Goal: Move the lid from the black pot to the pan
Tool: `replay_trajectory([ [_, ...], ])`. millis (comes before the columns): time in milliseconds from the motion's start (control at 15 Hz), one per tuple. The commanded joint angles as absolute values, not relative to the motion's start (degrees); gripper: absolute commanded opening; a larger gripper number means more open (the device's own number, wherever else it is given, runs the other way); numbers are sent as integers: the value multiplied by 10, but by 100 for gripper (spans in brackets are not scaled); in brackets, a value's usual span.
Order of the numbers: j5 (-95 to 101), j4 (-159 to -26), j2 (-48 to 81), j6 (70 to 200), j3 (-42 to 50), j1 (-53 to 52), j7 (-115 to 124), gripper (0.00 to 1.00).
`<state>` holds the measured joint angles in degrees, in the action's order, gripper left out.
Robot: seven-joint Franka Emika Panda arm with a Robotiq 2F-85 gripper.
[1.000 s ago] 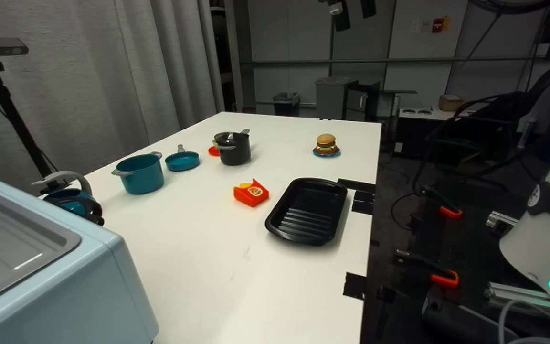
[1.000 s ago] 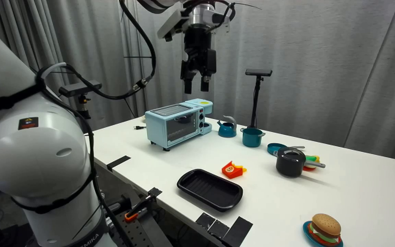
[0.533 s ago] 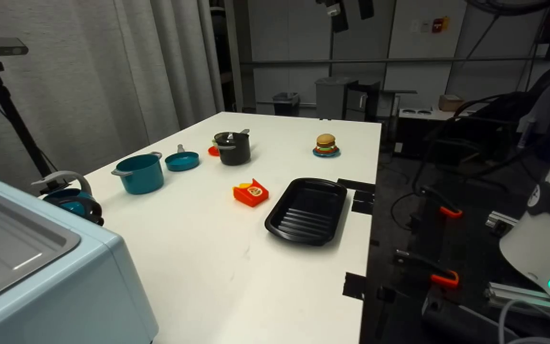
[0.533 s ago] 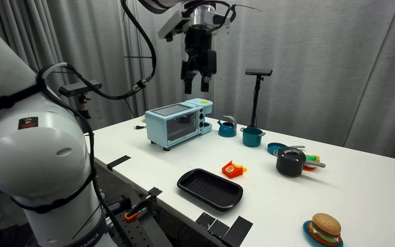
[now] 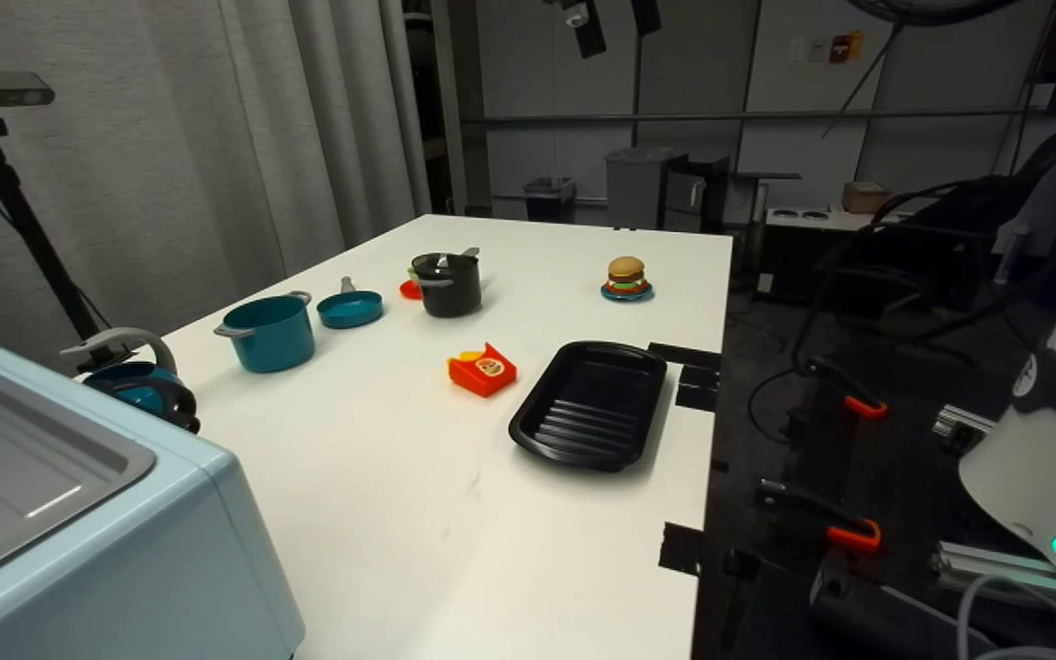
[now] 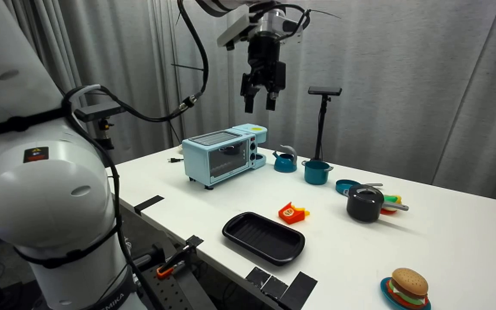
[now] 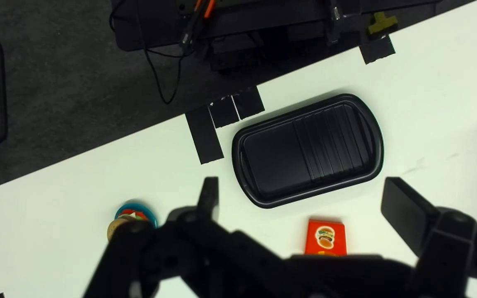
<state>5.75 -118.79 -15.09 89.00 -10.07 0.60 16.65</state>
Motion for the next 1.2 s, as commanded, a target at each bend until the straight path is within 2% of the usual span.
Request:
replay_trajectory([
  [0,58,-1170,-128,892,-85,-3,176,100],
  [533,46,-1092,-1,954,-45,5,205,100],
  [1133,-6,-904,197,997,-17,-5,253,100],
])
